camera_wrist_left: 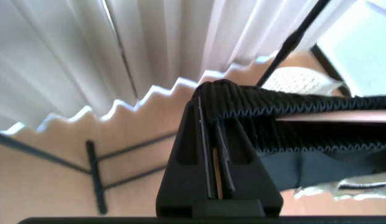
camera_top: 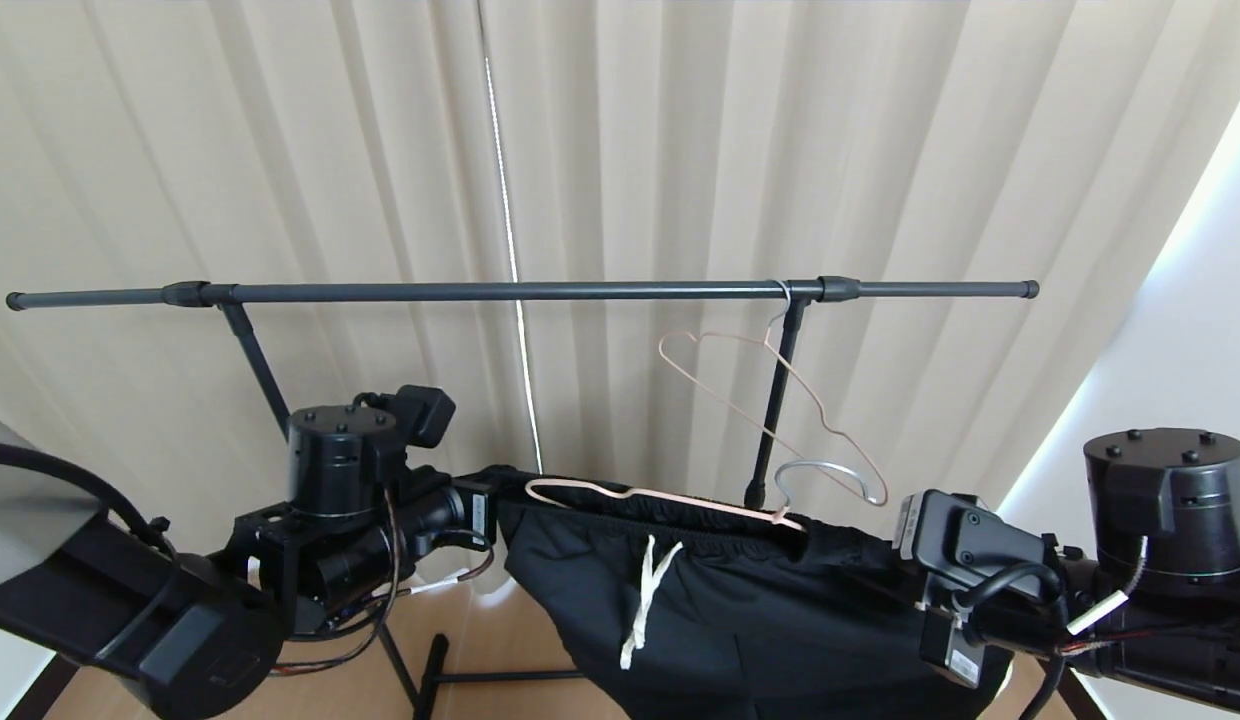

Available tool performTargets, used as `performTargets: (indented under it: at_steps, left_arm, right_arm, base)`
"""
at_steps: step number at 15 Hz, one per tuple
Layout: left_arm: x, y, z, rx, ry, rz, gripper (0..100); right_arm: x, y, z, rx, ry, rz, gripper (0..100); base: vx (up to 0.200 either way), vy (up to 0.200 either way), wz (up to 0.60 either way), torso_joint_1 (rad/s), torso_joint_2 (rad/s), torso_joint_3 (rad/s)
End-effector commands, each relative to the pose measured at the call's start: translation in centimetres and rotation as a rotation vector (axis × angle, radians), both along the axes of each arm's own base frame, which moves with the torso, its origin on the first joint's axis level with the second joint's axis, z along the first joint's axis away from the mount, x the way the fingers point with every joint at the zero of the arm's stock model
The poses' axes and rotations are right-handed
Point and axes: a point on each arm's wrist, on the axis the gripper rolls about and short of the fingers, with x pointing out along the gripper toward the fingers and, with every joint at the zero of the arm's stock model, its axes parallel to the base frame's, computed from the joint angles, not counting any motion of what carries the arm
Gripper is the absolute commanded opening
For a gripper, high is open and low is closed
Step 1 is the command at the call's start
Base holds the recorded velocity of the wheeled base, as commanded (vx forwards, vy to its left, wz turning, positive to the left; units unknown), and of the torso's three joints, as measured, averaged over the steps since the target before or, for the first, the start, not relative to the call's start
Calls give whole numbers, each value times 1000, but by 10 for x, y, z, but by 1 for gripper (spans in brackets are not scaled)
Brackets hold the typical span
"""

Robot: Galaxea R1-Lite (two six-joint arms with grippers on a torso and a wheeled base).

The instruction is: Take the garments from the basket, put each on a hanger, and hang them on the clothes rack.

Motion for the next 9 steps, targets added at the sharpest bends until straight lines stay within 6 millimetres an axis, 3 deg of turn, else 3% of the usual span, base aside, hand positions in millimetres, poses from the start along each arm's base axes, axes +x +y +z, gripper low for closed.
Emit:
performTargets:
  at_steps: [1,4,9]
  left_arm:
    - [1,1,46,9,-70,-12,0]
    - [2,-2,74,64,-17,-33,0]
    - [-15,-19,110,200,72,-154,0]
  right_arm:
    - [5,2,-8,-18,32,-1,0]
    - [9,0,-11,-24,39,-16,0]
    - [17,-2,-18,-38,59,-38,0]
  base:
    - [0,0,0,0,0,0]
    - [0,0,0,0,0,0]
    - [0,0,0,0,0,0]
